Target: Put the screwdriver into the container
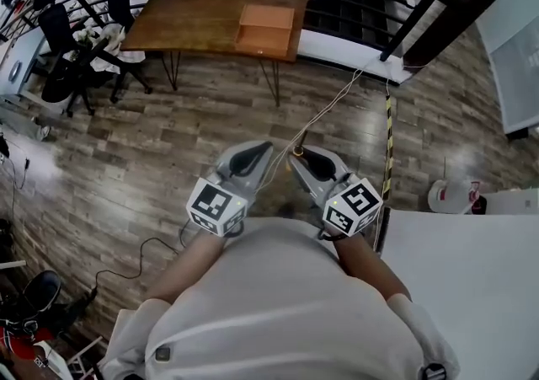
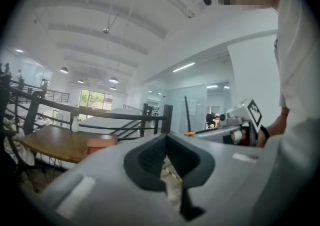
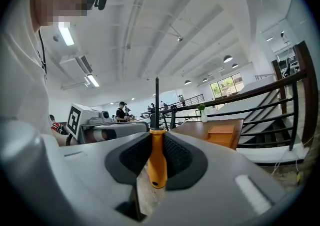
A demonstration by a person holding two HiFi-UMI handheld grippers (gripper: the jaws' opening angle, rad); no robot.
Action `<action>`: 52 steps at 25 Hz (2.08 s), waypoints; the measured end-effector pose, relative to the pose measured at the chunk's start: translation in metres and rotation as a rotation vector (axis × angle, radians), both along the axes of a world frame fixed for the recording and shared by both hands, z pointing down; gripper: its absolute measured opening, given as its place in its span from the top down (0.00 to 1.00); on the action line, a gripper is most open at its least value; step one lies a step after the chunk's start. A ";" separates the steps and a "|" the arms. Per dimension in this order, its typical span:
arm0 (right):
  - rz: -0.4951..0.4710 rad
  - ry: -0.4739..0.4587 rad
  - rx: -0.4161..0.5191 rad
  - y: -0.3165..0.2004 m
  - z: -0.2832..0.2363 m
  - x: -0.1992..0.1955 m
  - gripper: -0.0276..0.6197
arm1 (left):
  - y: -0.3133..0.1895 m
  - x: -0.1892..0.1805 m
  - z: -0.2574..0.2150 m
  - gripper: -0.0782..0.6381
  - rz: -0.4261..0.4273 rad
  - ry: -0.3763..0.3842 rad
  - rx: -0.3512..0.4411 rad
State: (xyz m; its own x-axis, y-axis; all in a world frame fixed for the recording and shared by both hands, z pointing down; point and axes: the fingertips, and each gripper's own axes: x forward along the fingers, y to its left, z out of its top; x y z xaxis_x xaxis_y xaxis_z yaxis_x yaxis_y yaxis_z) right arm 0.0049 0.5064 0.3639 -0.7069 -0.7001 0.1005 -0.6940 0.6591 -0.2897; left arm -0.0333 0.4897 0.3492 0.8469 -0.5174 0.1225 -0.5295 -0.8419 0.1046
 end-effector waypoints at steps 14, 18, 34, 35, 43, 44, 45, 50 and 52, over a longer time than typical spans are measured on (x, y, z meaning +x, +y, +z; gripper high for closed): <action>0.080 -0.047 -0.011 -0.033 0.010 0.068 0.84 | -0.042 0.060 0.006 0.89 0.036 -0.005 -0.017; 0.081 -0.046 -0.015 -0.041 0.013 0.072 0.84 | -0.049 0.067 0.012 0.89 0.051 -0.006 -0.028; 0.120 -0.039 -0.038 -0.148 0.025 0.067 0.84 | -0.162 0.058 0.025 0.89 0.078 0.005 -0.046; 0.125 -0.037 -0.036 -0.160 0.024 0.065 0.84 | -0.174 0.057 0.025 0.89 0.084 0.007 -0.044; 0.144 -0.049 -0.005 -0.260 0.008 0.032 0.84 | -0.274 0.030 0.003 0.89 0.133 -0.006 0.000; 0.147 -0.052 -0.005 -0.272 0.005 0.025 0.84 | -0.285 0.024 0.000 0.89 0.137 -0.008 -0.002; 0.150 -0.054 -0.006 -0.284 0.002 0.020 0.84 | -0.295 0.018 -0.001 0.89 0.141 -0.011 -0.005; 0.147 -0.065 -0.004 -0.323 -0.004 -0.002 0.84 | -0.336 -0.001 0.001 0.89 0.146 -0.015 -0.036; 0.138 -0.061 -0.018 -0.332 -0.002 -0.011 0.84 | -0.346 -0.007 0.004 0.89 0.146 -0.014 -0.049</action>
State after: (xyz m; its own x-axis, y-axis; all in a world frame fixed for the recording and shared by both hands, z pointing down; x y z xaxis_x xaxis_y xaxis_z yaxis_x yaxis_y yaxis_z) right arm -0.0064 0.1745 0.3617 -0.6094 -0.7894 0.0734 -0.7582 0.5533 -0.3450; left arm -0.0407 0.1433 0.3530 0.9109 -0.3817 0.1567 -0.4032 -0.9042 0.1408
